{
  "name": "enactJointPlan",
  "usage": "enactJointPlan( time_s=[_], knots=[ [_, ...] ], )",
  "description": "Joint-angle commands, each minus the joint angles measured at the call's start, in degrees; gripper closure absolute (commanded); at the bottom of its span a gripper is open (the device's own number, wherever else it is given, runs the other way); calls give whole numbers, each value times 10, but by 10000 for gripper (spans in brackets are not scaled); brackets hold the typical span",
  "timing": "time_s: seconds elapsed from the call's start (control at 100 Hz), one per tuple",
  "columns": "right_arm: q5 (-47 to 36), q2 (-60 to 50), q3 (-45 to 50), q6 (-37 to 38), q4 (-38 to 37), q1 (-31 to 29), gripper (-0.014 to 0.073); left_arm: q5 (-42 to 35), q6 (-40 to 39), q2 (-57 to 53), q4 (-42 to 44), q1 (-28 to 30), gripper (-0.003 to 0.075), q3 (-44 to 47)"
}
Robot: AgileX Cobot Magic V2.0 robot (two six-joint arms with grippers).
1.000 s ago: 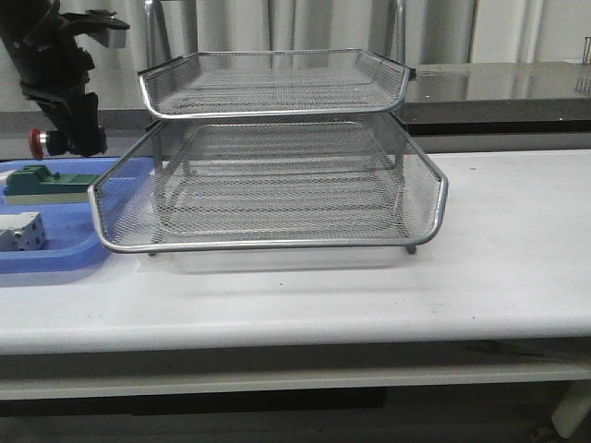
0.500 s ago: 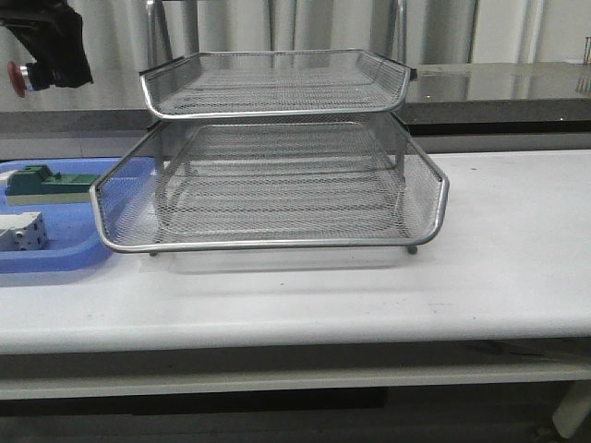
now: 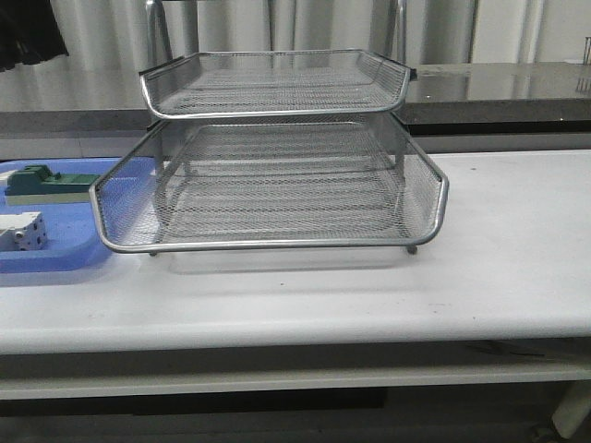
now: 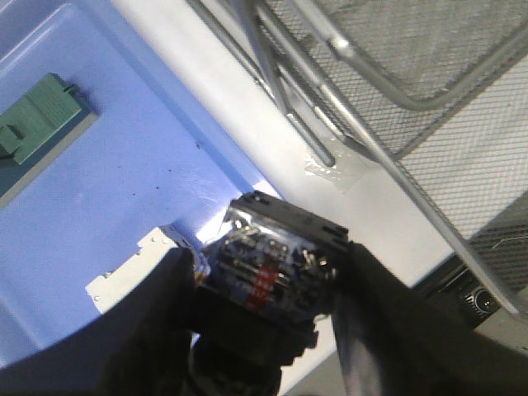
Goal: Place button on rack with both arms
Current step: 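Lower the button into the pulled-out middle tray and open the left gripper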
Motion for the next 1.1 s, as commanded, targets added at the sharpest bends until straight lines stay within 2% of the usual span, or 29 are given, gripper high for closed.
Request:
enactJointPlan(
  time_s=[0.0,0.33,0.55,0.98,1.06,1.09],
  knots=[
    [-29,2,-19,0,-7,1,661,12,-7,-59,-22,-24,671,6],
    [-29,2,-19,0,-7,1,661,11,-5,-59,-22,-168,671,13],
    [-29,2,-19,0,-7,1,661,-35,11,-14,-18,-244,671,13],
    [-29,2,-19,0,-7,1,661,-60,11,69,-18,-273,662,12],
    [-29,2,-19,0,-7,1,661,-61,11,71,-18,-274,612,12],
    [-29,2,-19,0,-7,1,661,-62,11,71,-18,-274,568,12]
  ],
)
